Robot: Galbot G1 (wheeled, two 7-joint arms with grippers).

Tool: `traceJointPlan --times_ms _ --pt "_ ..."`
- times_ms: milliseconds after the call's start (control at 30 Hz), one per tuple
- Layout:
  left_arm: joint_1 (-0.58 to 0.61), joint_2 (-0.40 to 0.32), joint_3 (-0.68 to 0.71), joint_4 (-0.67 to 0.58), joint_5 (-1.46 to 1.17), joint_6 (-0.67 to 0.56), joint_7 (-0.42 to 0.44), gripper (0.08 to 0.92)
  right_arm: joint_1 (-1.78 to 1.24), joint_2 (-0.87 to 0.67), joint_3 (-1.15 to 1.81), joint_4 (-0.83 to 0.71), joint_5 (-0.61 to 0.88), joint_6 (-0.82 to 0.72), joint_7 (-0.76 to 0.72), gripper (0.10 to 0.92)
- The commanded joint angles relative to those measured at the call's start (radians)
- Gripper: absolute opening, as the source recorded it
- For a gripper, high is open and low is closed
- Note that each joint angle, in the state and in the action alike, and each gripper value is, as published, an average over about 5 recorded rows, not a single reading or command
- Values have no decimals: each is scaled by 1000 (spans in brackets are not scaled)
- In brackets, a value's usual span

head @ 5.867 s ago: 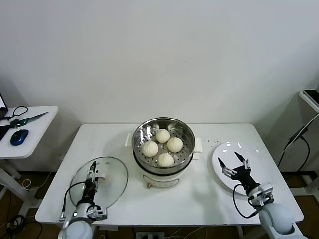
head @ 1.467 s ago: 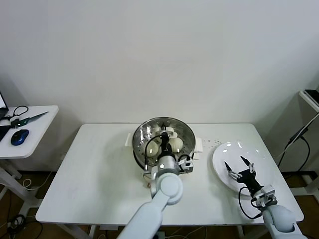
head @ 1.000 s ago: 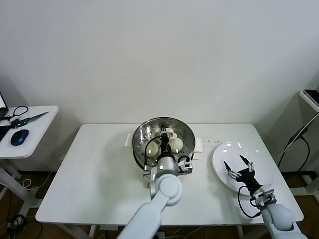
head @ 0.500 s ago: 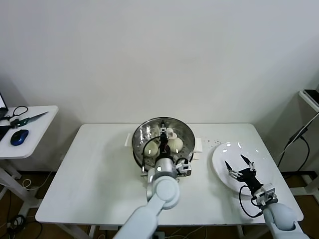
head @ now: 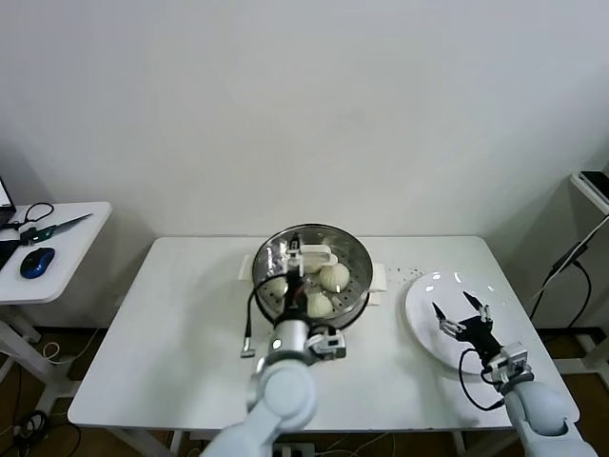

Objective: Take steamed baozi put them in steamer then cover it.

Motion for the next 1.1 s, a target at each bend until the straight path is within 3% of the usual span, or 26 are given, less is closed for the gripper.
traceJointPlan --times_ms 33,267,467,667,900,1100 --pt "198 144 -161 -288 -289 -88 -150 822 -23 1 14 50 22 -37 20 823" --pt "362 107 -547 -332 -805 -372 -382 823 -81 10 43 119 20 -30 26 823" --pt "556 61 -835 -330 -1176 -599 -468 823 -119 11 64 153 39 -15 22 823" --pt "641 -10 -964 -244 -1411 -733 -456 823 -132 29 66 163 45 -2 20 823" --pt "662 -84 -975 -133 -1507 -811 -382 823 -137 51 58 178 41 6 25 823" --pt "667 -92 -963 -143 -1517 -820 -354 823 -160 52 67 201 46 8 27 823"
